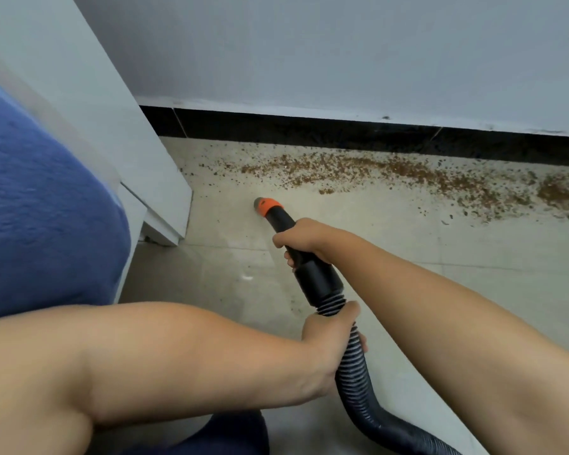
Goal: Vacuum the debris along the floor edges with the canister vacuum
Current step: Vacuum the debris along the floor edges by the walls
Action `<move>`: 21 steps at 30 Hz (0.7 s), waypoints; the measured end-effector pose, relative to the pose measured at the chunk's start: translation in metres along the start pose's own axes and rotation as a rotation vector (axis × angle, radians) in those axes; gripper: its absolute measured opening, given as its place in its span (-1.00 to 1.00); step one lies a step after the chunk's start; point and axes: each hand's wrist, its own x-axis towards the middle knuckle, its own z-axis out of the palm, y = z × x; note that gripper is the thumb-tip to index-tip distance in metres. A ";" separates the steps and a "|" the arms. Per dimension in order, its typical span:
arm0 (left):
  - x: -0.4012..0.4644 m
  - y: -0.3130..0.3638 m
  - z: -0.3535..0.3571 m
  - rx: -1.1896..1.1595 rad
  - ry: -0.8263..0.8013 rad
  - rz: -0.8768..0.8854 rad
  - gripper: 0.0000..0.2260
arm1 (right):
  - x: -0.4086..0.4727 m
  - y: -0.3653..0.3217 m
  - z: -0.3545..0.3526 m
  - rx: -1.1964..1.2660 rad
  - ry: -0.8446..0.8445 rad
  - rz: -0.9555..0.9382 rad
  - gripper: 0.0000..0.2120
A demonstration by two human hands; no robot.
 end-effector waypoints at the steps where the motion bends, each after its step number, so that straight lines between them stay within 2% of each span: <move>1: 0.001 0.002 -0.002 -0.023 0.019 0.010 -0.77 | 0.003 -0.005 0.005 -0.022 -0.018 -0.005 -0.82; 6: 0.007 0.015 -0.027 -0.119 0.108 0.071 -0.79 | 0.021 -0.036 0.037 -0.121 -0.045 -0.063 -0.81; 13: 0.008 0.021 -0.058 -0.166 0.170 0.118 -0.74 | 0.030 -0.055 0.064 -0.070 -0.080 -0.113 -0.71; 17: 0.013 0.010 -0.055 -0.144 0.118 0.090 -0.71 | 0.026 -0.038 0.056 0.016 -0.033 -0.092 -0.73; 21: 0.016 -0.003 -0.035 0.005 0.022 0.039 -0.81 | 0.017 0.000 0.020 0.169 0.098 -0.066 -0.78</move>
